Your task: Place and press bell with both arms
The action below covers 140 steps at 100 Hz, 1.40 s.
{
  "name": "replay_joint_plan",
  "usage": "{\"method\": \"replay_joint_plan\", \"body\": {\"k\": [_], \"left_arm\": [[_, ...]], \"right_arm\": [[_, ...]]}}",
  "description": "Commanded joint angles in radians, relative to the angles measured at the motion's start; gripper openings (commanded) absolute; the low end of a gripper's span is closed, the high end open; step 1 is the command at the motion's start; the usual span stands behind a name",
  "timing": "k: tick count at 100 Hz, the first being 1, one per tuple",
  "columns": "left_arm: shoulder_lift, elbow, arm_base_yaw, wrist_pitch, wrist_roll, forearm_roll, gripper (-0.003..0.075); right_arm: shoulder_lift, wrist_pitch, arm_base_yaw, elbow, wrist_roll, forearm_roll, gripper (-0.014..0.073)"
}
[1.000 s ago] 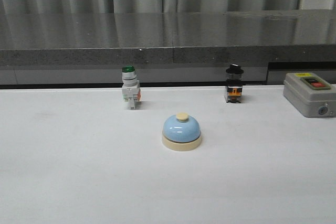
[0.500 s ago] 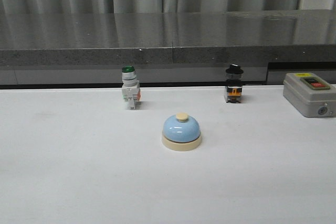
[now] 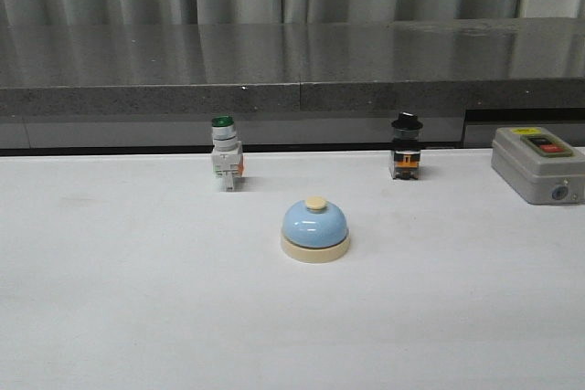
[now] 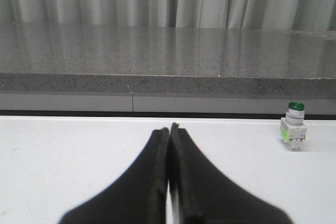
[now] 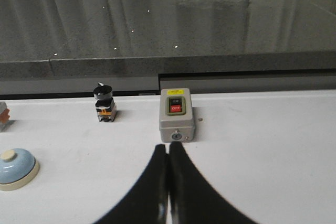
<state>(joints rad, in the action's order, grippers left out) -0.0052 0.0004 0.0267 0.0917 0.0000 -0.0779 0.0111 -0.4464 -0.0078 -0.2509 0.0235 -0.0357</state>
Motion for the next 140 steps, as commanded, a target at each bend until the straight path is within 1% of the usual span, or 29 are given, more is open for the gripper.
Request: {"method": "replay_joint_plan", "body": {"k": [1,15,23,27,38,49,81,140], "left_arm": [[-0.030,0.043,0.003,-0.075,-0.015,-0.001,-0.0020],[-0.030,0.043,0.003,-0.075,-0.015,-0.001,-0.0020],[-0.030,0.043,0.003,-0.075,-0.015,-0.001,-0.0020],[-0.030,0.043,0.003,-0.075,-0.015,-0.001,-0.0020],[-0.030,0.043,0.003,-0.075,-0.015,-0.001,-0.0020],[-0.030,0.043,0.003,-0.075,-0.015,-0.001,-0.0020],[-0.030,0.043,0.003,-0.075,-0.015,-0.001,-0.0020],[-0.030,0.043,0.003,-0.075,-0.015,-0.001,-0.0020]], "right_arm": [[0.018,0.171,-0.005,0.003,-0.002,0.024,-0.0061],[0.018,0.379,-0.003,0.076,-0.001,0.024,-0.0061],[0.018,0.446,-0.003,0.127,-0.001,0.024,-0.0061],[0.018,0.455,-0.003,0.153,-0.001,0.024,-0.0061],[0.018,0.461,-0.003,0.219,-0.001,0.023,-0.0061],[0.018,0.498,-0.003,0.265,-0.001,0.023,-0.0061],[0.018,0.453,-0.003,0.263,-0.001,0.025,-0.0061],[0.018,0.453,-0.003,0.263,-0.001,0.025,-0.0061]]}}
